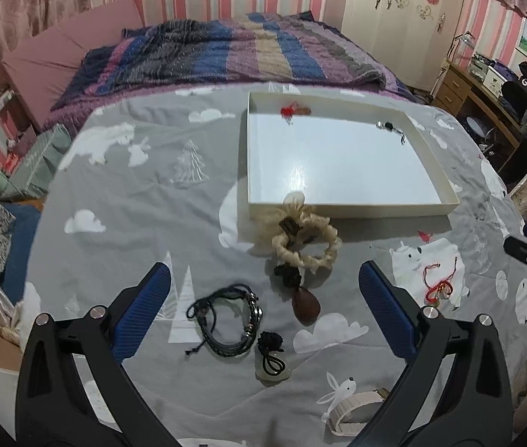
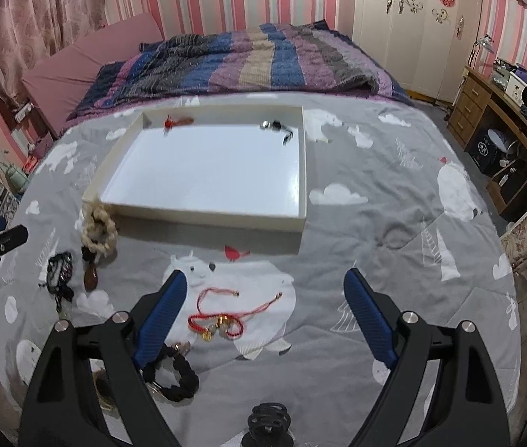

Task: Organize jewelry
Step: 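Grasp the cream scrunchie with the left tool while the right tool grasps the red string bracelet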

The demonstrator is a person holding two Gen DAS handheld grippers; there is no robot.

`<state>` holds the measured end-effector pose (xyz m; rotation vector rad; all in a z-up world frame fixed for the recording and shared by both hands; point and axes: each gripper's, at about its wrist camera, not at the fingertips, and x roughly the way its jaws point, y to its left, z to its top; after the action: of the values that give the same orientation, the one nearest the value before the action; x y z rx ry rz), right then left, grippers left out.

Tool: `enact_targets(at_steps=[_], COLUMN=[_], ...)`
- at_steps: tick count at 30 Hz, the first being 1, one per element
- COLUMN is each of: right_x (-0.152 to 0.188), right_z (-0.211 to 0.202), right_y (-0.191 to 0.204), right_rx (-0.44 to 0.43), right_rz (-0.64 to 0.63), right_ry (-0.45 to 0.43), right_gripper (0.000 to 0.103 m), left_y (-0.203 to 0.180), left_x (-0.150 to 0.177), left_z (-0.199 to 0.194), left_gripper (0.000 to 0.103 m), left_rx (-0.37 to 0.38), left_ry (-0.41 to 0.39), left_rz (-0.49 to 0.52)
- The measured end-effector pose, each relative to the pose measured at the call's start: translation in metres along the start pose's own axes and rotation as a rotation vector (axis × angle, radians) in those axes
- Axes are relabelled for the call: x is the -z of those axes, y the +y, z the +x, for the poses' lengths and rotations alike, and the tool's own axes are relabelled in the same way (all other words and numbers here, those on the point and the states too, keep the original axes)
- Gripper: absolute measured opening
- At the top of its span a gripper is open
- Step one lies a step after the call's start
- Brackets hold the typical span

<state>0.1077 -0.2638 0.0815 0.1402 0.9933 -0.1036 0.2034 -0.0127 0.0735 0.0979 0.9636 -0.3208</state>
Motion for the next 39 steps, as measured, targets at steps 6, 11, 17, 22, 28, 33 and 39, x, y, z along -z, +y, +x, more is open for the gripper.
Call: enact_targets(at_steps=[6,11,17,22,28,33,39], right_x=[0.016,0.024,0.027,0.023,0.027,0.028,0.025], right_z=[0.029,0.05,0.07,0.078,0.099,0.107,0.108], right_y=[0.002,0.008,0.018,0.023,0.027,0.028,0.03], right_rx=[-0.013,-0.019,-0.031,-0.054,-0.089,-0.088,-0.079], right_rz=[0.008,-0.014,-0.057,-0.07,-0.063,-0.068,-0.081], right_ry=[0.086,0.15,0.248,0.288,0.362,0.37,0.349], right_gripper=[0.086,0.086,0.085,0.085,0.064,0.057,0.033], left_y=[0.002,-0.004,-0.008,-0.007,-0.011,-0.012,-0.016], left_x=[0.007,0.006,0.001,-0.01,-0.019,-0.022,-0.026], left_z=[0.022,0.035,0.062,0.081,0.105,0.122,0.133], left_gripper=[0.1,0.098,0.09,0.08,0.069,0.063,0.042], left_rx=[0.032,0.053,0.056,0.064,0.064,0.08,0.098], left_ry=[0.054,0.082,0.175,0.218,0.264,0.299,0.32], left_rz=[-0.032,-0.027,-0.027,-0.032,-0.012,-0.015,-0.016])
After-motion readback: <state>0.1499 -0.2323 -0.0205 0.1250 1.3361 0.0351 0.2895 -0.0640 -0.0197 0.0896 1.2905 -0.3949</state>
